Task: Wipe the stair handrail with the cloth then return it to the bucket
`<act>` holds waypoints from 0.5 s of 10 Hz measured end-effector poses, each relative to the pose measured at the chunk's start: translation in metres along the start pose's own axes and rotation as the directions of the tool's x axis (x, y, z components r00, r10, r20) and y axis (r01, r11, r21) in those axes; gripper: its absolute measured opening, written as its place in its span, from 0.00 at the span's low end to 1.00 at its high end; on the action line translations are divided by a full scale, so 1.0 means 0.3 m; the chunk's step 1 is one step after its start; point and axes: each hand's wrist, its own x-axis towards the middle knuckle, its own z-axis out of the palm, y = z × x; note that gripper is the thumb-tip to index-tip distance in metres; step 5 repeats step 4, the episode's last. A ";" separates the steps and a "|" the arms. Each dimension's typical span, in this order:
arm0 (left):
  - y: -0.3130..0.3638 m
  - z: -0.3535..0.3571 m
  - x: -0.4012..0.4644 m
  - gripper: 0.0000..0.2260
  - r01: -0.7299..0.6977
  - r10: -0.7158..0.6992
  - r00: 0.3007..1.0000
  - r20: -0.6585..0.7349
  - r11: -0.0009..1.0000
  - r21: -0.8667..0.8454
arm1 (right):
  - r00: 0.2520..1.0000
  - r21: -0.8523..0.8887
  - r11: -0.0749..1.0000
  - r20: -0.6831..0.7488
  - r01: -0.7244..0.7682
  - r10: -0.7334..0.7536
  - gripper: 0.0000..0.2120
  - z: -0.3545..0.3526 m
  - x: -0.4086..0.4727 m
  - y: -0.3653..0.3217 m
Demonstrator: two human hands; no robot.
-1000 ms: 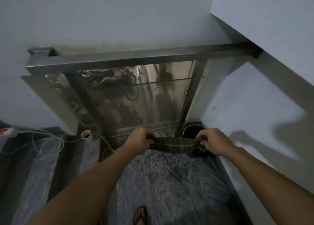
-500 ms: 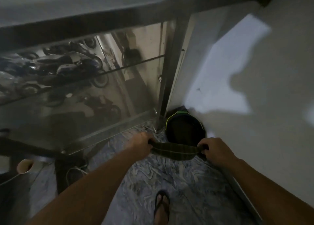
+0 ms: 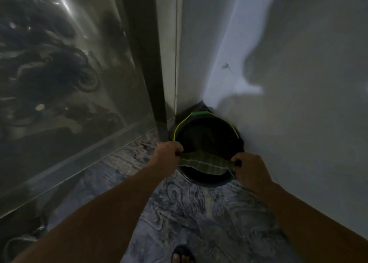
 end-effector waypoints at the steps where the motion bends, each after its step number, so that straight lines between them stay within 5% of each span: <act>1: -0.018 0.069 0.088 0.13 0.014 -0.015 1.000 -0.019 0.999 -0.040 | 0.998 0.086 0.995 0.012 -0.056 0.055 0.09 0.051 0.056 0.016; 5: 0.001 0.095 0.111 0.22 0.021 -0.018 0.998 0.065 0.999 -0.043 | 0.981 0.094 0.978 0.072 -0.184 0.178 0.17 0.122 0.075 -0.003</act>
